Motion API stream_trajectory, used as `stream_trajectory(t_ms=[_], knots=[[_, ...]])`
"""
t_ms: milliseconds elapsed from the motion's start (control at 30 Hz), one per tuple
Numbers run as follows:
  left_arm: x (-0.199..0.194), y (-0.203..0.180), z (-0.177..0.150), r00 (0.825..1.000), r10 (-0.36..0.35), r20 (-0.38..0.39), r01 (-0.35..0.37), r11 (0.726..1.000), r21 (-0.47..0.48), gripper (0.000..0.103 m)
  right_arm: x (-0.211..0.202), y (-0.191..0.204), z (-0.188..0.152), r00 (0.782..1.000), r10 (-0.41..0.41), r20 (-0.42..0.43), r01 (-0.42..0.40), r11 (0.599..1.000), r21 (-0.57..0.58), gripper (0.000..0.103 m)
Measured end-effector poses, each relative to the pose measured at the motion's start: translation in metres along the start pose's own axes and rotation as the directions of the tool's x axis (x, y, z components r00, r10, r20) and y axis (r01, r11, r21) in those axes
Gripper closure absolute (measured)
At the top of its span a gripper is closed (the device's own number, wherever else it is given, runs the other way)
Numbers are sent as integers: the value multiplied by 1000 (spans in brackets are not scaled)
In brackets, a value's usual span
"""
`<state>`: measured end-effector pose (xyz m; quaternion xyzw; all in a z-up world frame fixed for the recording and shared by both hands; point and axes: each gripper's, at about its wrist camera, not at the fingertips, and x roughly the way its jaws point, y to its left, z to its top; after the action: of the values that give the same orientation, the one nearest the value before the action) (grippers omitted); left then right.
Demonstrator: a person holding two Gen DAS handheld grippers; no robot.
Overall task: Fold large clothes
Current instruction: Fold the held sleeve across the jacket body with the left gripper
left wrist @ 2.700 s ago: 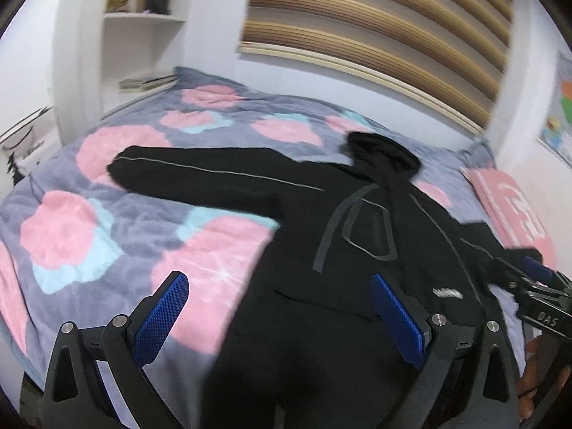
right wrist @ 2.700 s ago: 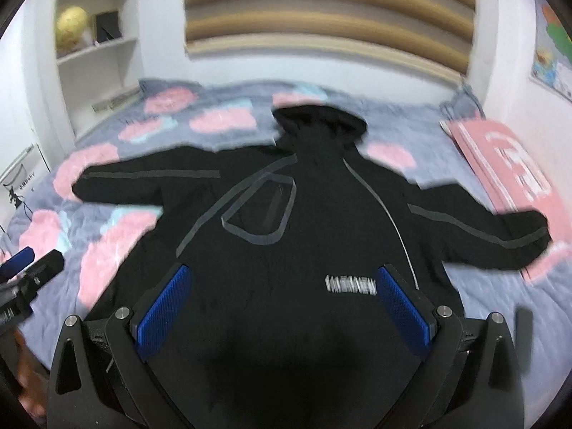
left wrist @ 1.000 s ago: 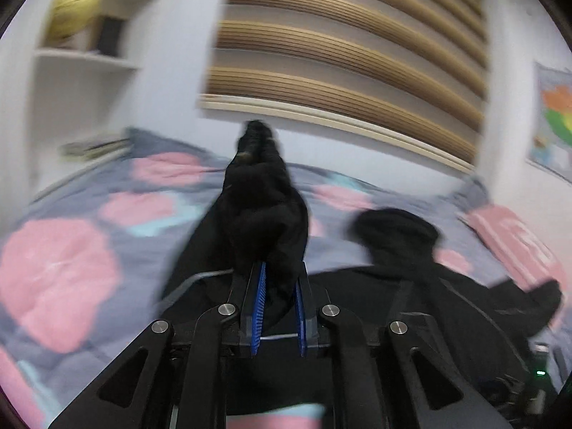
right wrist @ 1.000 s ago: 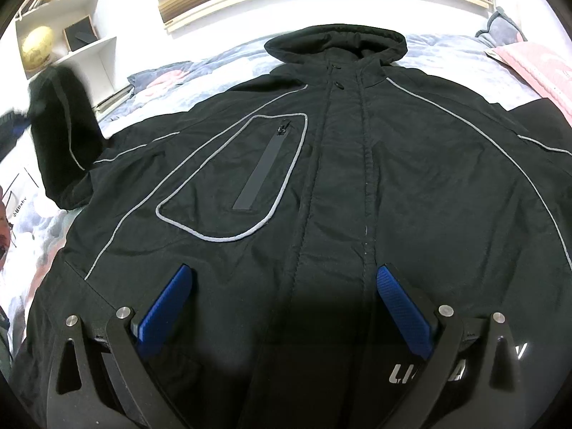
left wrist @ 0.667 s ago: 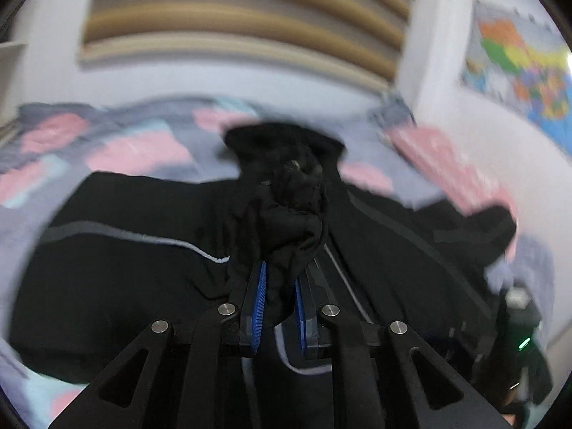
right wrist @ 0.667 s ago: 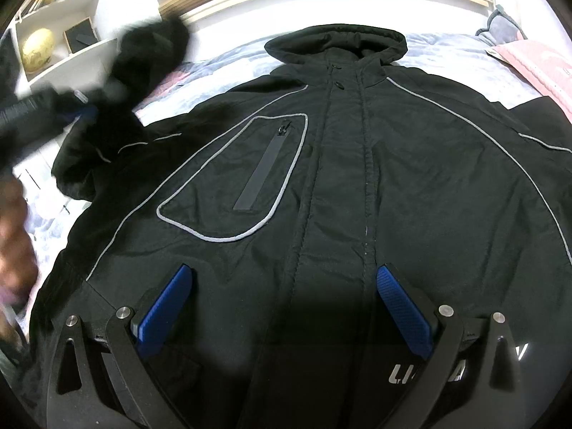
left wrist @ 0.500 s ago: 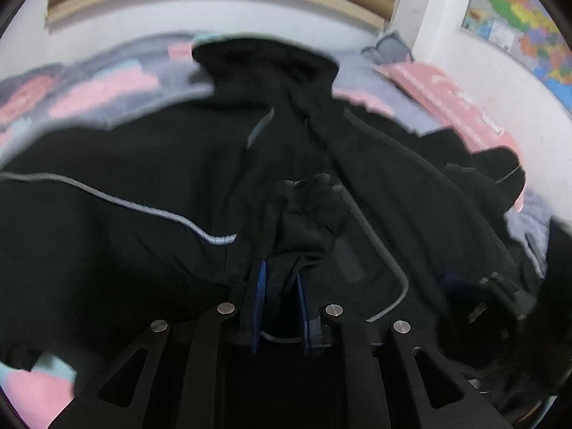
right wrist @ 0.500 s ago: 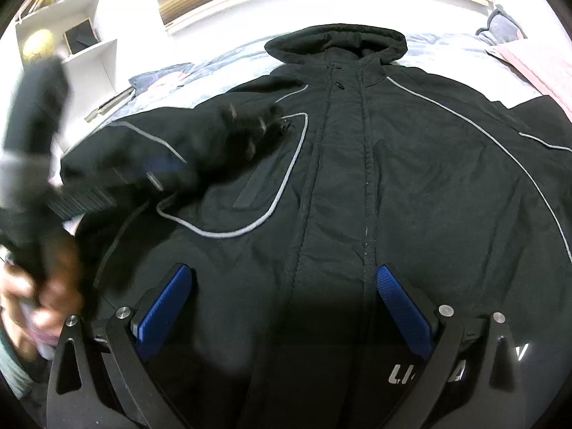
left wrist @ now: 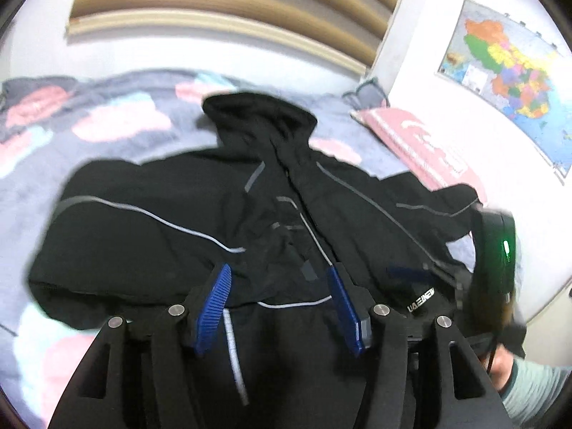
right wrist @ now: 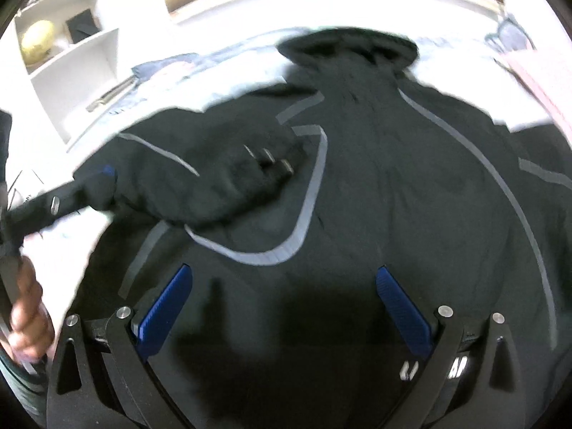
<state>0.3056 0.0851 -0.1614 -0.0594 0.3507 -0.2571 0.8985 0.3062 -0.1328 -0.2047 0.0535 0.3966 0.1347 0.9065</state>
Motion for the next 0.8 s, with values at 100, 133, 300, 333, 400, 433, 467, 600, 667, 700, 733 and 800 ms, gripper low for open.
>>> stream_trajectory(t_ms=[100,133,300,333,400,433,467,600,667,700,733,800], knots=[[-24,9,-2,998,46,39,-46,999,5,43,10,14,29,1000,-4,1,4,1000,-28,0],[-32,13,-3,997,59,53,-59,998,3,43,16,16,35,1000,-4,-3,4,1000,-27,4],[-54,35,-9,985,147,89,-145,989,-27,43,67,-1,55,994,40,-102,-25,990,141,8],[-57,39,-9,984,156,88,-153,988,-33,43,76,-5,55,991,66,-118,-44,984,175,15],[-60,49,-7,979,186,78,-183,982,-52,43,98,-5,56,977,134,-166,-99,975,199,49],[-56,52,-6,977,201,76,-197,979,-57,43,102,-3,55,976,136,-173,-102,976,190,57],[-56,56,-5,974,215,76,-211,976,-62,43,100,1,55,980,119,-157,-92,981,169,62],[-50,68,3,959,274,69,-266,959,-100,43,67,12,62,997,49,-52,-46,997,55,69],[-45,70,9,957,282,68,-273,955,-117,43,40,4,71,1000,16,12,-16,999,30,69],[-40,69,14,956,285,64,-276,954,-118,43,27,-2,75,999,10,37,-11,1000,27,70],[-36,66,18,956,288,60,-280,953,-115,43,16,-9,78,998,3,56,-4,1000,24,70],[-25,59,26,958,283,52,-277,955,-101,43,-10,-28,84,994,-42,102,40,999,16,70]])
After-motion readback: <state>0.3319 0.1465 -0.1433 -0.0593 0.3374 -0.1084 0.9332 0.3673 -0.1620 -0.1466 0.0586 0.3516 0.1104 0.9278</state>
